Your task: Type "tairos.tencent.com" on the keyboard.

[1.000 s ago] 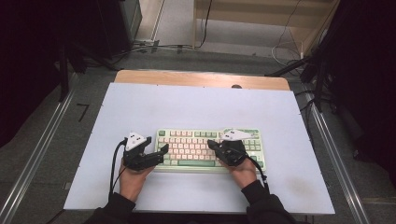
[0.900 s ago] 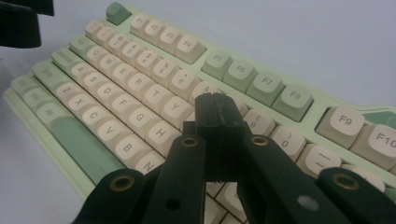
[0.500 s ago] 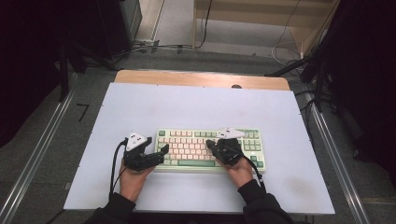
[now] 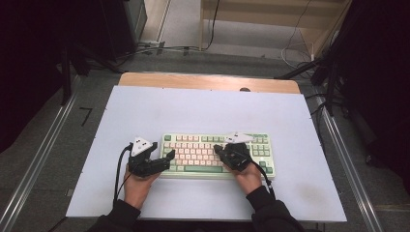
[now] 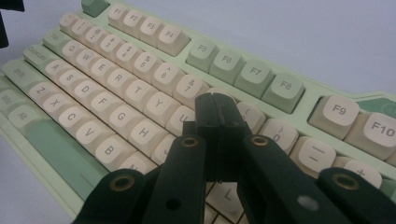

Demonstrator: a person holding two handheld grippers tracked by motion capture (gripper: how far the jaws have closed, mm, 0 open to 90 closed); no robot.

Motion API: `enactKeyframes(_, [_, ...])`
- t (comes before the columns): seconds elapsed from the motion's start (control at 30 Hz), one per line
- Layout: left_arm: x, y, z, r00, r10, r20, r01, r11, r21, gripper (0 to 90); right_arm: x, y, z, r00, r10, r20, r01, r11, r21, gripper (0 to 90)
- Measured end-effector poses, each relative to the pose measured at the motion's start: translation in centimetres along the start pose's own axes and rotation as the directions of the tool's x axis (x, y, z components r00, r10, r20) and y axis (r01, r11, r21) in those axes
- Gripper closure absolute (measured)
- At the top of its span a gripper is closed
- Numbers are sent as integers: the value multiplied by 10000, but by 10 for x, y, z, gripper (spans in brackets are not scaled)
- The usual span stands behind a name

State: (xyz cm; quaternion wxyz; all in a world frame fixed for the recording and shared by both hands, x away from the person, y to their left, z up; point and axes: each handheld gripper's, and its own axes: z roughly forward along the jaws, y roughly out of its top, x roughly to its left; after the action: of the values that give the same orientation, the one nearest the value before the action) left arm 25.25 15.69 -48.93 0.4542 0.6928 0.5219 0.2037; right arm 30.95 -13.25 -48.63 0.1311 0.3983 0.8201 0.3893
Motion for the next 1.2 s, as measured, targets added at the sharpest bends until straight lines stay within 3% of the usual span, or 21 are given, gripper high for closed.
enactKeyframes(0.43, [-1, 0, 1, 10000, -2, 6, 2, 10000, -1, 251, 0, 0, 1, 10000, -13, 1, 13, 9998, 202, 877])
enactKeyframes(0.57, [-1, 0, -1, 10000, -23, 12, 23, 10000, -69, 251, -1, 3, -7, 9998, 96, -145, -99, 9997, -237, 868])
enactKeyframes(0.7, [-1, 0, 1, 10000, 23, 0, -23, 10000, -8, 252, -6, 5, -16, 9993, 244, -268, -260, 9979, -597, 755])
enactKeyframes(0.83, [-2, 0, 0, 10000, 48, -9, -49, 10000, -47, 252, -10, 6, -21, 9990, 181, -407, -212, 9967, -782, 464])
enactKeyframes(0.93, [-3, -1, 1, 10000, 61, 2, -61, 10000, -32, 252, -10, 6, -22, 9995, 140, -276, -162, 9967, -790, 315])
enactKeyframes(1.03, [-4, 0, 2, 10000, 63, 30, -63, 10000, -51, 251, -11, 7, -23, 9996, 255, -138, -266, 9960, -858, 252])
enactKeyframes(1.2, [-5, 0, 1, 9999, 123, 54, -123, 9999, -83, 250, -14, 7, -24, 9994, 339, -40, -341, 9955, -887, 226])
